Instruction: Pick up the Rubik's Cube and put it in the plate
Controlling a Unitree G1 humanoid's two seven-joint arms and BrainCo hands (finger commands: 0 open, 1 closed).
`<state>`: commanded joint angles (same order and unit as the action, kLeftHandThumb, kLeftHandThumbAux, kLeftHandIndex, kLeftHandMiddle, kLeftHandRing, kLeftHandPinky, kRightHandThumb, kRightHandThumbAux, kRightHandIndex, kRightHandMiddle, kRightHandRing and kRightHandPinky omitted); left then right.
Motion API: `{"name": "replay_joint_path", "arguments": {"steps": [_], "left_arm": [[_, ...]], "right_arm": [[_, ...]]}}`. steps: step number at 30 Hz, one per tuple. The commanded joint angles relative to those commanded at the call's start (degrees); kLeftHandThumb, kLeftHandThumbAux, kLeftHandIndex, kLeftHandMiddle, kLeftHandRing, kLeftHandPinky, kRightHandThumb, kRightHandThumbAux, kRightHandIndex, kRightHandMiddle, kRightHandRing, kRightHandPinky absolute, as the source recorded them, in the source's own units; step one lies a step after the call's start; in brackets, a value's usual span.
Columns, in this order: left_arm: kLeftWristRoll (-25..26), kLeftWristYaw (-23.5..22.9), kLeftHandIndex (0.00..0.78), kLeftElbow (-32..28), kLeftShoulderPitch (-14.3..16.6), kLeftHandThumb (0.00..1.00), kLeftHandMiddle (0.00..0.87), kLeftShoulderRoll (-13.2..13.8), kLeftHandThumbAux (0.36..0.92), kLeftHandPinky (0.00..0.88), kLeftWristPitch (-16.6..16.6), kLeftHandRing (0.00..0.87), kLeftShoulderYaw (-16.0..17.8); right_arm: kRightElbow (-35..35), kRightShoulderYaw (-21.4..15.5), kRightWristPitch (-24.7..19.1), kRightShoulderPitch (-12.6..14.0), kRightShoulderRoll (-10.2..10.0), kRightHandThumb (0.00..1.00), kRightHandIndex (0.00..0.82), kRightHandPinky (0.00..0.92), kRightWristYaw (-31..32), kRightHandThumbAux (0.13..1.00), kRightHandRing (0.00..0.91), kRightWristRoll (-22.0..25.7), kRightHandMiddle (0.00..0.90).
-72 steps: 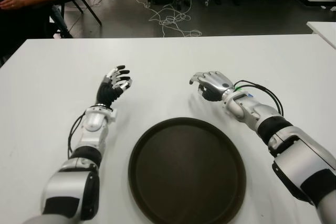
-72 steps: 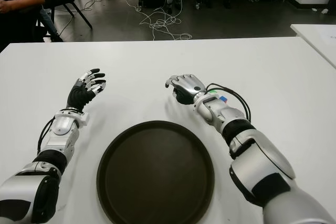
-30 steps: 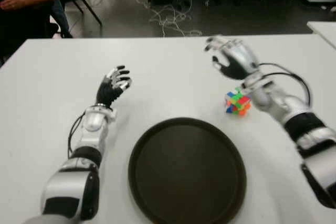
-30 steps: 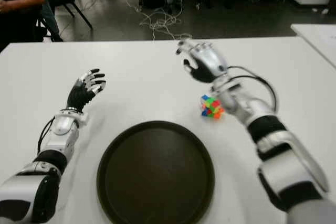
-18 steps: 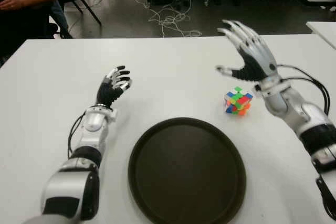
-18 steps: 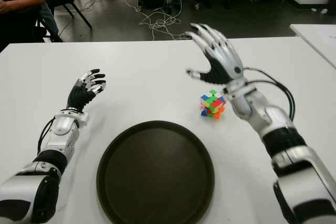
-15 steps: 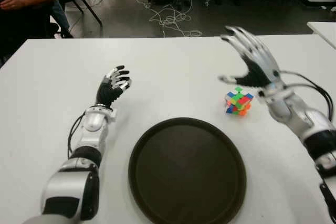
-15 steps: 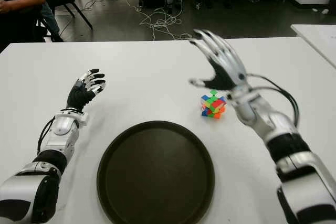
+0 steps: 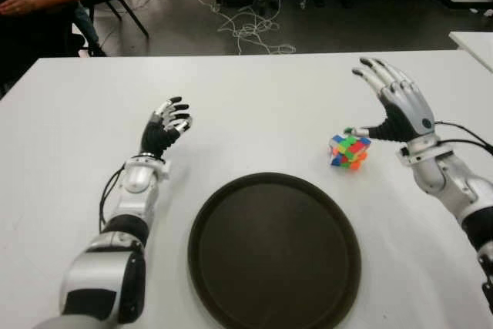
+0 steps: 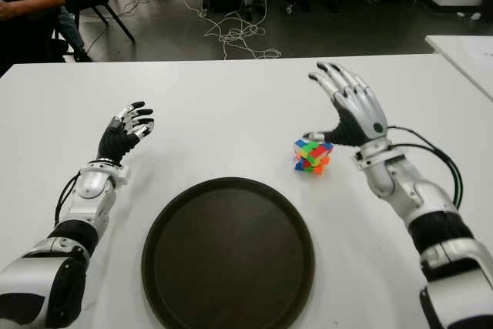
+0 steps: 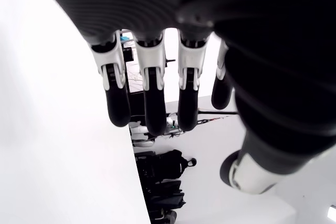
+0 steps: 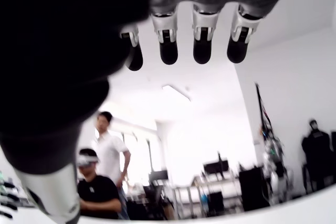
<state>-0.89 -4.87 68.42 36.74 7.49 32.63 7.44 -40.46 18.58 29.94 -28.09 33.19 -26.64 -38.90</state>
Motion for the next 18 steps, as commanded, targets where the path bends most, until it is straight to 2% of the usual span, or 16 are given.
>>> {"name": "replay_joint_path", "arguments": {"steps": [3, 6, 13, 18], "left_arm": [[-0.07, 0.03, 0.183, -0.02, -0.04, 0.142, 0.251, 0.00, 0.746, 0.241, 0.05, 0.242, -0.06], [-0.04, -0.11, 0.183, 0.03, -0.07, 0.145, 0.250, 0.01, 0.748, 0.242, 0.04, 0.241, -0.05], [-0.07, -0.09, 0.177, 0.00, -0.12, 0.163, 0.248, 0.11, 0.754, 0.247, 0.11, 0.241, -0.07], [0.05, -0.29, 0.175, -0.21, -0.20, 0.172, 0.248, 0.13, 0.754, 0.257, 0.36, 0.245, 0.00]], "right_arm": [[-1.14, 0.73, -0.96, -0.18, -1.31, 0.000, 0.025, 0.016, 2.01, 0.779, 0.027, -0.33, 0.038], [-3.93, 1.67, -1.90, -1.45, -2.34, 0.000, 0.022, 0.028, 4.51, 0.765, 0.032, -0.71, 0.038], [-3.33, 2.34, -5.05, -1.95, -1.98, 0.000, 0.071, 0.076, 10.00, 0.716, 0.090, -1.28, 0.089], [-1.99, 2.49, -6.55, -1.90, -1.85, 0.000, 0.119, 0.127, 11.53, 0.704, 0.147, -1.76, 0.138]]}}
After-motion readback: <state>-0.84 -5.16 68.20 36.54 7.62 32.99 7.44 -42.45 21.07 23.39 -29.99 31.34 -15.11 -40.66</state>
